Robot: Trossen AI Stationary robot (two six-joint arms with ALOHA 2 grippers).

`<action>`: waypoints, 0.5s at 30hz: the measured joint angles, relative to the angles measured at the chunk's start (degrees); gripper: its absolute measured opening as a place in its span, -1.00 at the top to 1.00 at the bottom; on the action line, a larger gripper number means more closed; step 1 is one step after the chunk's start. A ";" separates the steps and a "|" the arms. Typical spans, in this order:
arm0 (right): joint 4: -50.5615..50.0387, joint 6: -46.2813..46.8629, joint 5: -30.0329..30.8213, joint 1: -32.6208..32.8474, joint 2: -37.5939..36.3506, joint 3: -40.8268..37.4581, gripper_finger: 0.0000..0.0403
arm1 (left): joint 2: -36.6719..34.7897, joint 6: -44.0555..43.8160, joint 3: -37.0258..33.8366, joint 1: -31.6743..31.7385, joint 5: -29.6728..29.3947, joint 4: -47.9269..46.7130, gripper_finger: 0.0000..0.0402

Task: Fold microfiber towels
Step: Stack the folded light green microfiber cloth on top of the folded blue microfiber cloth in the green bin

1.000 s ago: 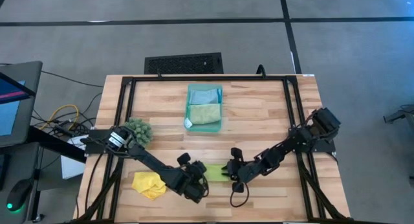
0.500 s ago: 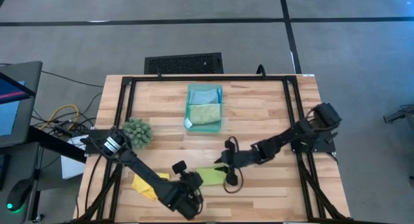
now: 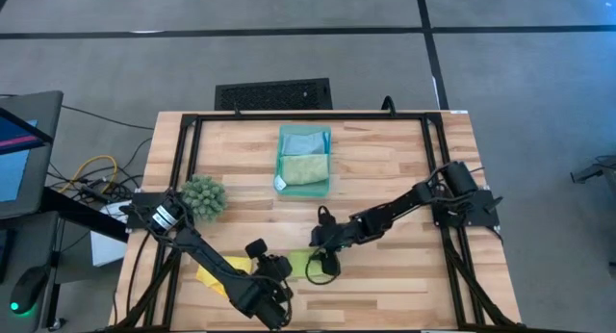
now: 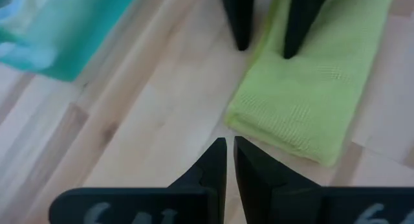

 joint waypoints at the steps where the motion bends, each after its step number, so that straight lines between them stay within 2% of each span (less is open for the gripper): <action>1: -1.02 -0.85 0.69 0.36 0.05 0.30 -0.08 | 0.00 -1.28 0.02 -0.13 -0.04 -1.18 0.89; 4: -2.43 -2.47 1.78 1.30 0.12 0.38 0.18 | 0.00 -4.62 0.00 -0.76 -0.03 -5.22 0.89; 10: -4.52 -3.59 2.11 2.73 0.07 0.44 0.83 | 0.00 -13.41 0.00 -3.12 -0.03 -14.26 0.89; 12: -4.73 -4.34 3.18 3.13 -0.34 0.41 0.92 | 0.00 -16.62 0.00 -4.16 -0.03 -17.46 0.89; 15: -7.32 -4.36 4.38 3.65 -3.48 -0.18 0.87 | 0.00 -21.60 0.00 -5.76 0.01 -21.99 0.89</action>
